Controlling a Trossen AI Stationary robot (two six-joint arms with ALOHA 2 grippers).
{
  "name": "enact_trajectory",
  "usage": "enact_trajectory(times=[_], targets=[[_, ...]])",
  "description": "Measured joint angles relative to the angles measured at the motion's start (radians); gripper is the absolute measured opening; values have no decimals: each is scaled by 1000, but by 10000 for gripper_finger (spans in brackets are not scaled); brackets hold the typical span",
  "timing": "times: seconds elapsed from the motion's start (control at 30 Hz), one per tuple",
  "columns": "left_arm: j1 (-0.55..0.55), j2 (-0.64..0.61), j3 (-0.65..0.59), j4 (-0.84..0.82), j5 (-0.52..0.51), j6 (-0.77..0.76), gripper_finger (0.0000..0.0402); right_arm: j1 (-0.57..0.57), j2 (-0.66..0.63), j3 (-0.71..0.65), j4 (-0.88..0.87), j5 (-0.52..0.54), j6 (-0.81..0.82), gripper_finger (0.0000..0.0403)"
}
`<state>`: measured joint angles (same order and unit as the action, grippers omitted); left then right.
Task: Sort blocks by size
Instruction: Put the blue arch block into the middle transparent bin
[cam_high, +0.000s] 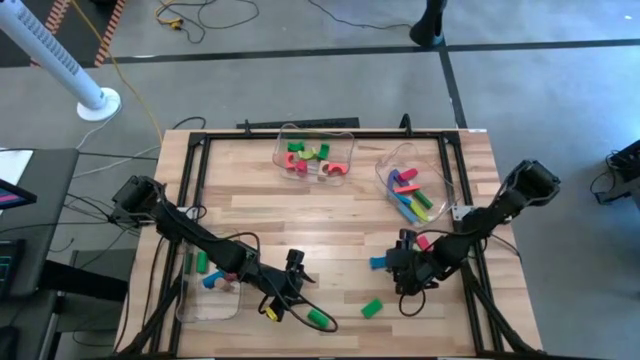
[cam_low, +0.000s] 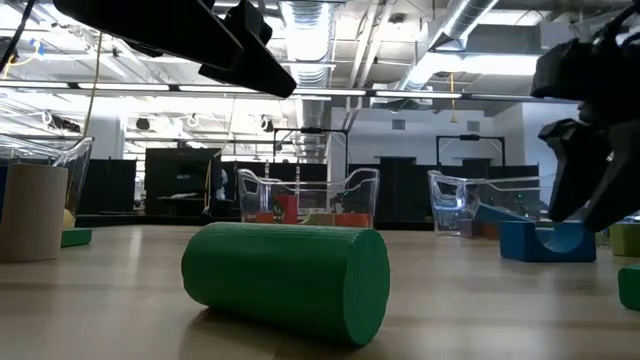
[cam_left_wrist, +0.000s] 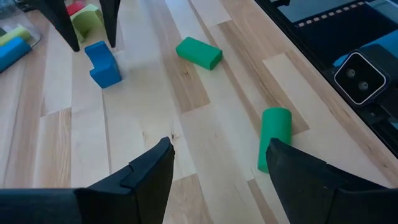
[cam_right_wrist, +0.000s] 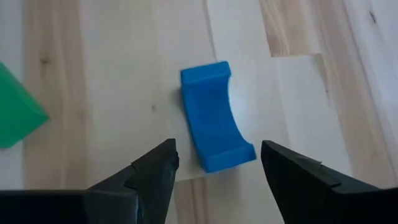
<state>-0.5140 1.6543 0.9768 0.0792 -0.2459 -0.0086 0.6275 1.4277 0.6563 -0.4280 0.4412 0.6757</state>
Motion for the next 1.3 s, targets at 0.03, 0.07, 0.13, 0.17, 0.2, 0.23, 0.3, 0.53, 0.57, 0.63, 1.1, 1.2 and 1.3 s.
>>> enact_trajectory(times=[0.03, 0.07, 0.13, 0.17, 0.2, 0.23, 0.3, 0.53, 0.57, 0.63, 1.1, 1.2, 1.3], targets=[[0, 0, 0, 0, 0, 0, 245, -3, 0, -7, 5, 0, -1, 265], [0, 0, 0, 0, 0, 0, 245, -7, 0, -14, 16, -1, -3, 265], [0, 0, 0, 0, 0, 0, 245, -16, 0, -35, 52, -6, -7, 265], [0, 0, 0, 0, 0, 1, 245, -21, 0, -47, 73, -14, -11, 265], [0, 0, 0, 0, 0, 1, 245, -25, 0, -58, 90, -20, -19, 265], [0, 0, 0, 1, 0, 1, 245, -29, 0, -66, 105, -25, -24, 265], [0, 0, 0, 3, 0, 1, 245, -33, 0, -81, 144, -26, -30, 265], [0, 0, 0, 3, 0, 1, 245, -32, 0, -91, 166, -27, -30, 233], [0, 0, 0, 3, 0, 2, 245, -30, 0, -91, 167, -27, -30, 221], [0, 0, 0, 3, 0, 5, 245, -24, 0, -91, 168, -29, -30, 195], [2, 0, 0, 70, -142, 162, 245, -35, 0, -66, 395, -53, -55, 167], [2, 0, 0, 95, -242, 253, 245, -45, 0, -55, 493, -53, -92, 161], [4, 0, 0, 122, -297, 359, 245, -57, 0, -40, 566, -81, -122, 158]])
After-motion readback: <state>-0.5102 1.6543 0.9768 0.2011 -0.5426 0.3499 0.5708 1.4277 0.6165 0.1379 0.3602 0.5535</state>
